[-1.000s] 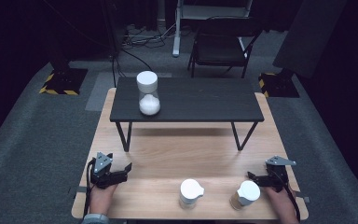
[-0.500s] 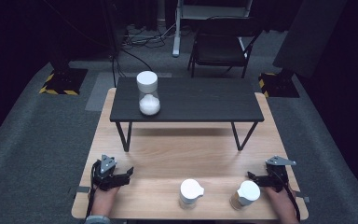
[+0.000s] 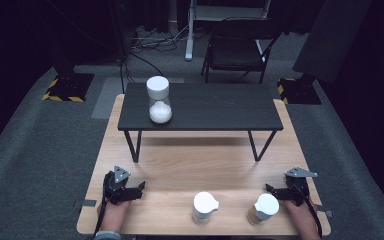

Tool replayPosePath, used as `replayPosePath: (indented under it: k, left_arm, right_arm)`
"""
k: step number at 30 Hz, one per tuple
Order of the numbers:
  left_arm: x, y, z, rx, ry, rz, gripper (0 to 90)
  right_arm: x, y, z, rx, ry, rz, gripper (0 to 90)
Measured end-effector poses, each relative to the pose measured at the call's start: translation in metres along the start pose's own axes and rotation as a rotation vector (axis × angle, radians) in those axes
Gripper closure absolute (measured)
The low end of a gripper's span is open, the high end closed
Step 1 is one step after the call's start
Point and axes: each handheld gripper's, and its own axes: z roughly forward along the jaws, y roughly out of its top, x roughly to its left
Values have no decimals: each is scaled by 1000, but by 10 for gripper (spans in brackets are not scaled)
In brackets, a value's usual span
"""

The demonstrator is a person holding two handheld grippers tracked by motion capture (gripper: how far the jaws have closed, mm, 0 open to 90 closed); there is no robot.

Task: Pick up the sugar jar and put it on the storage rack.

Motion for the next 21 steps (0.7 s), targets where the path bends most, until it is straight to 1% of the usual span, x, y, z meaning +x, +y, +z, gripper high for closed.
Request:
replayPosePath:
  k: [2,3,5,9,20,21]
  left_arm:
    - [0,3,2,21,3,0,92]
    - [0,4,2,26,2,-9,90]
    - [1,5,2,30,7,-27,87]
    - [1,5,3,30,10,-32,81]
    - [0,7,4,41,3,-26,44]
    - [1,7,4,40,0,-21,42]
  right_arm:
    - [0,0,0,0,0,0,6]
    - [0,0,0,0,0,0,6]
    - [0,0,0,0,0,0,6]
    - [0,0,0,0,0,0,6]
    - [-1,0,0,1,3,1,6]
    - [-1,0,0,1,3,1,6]
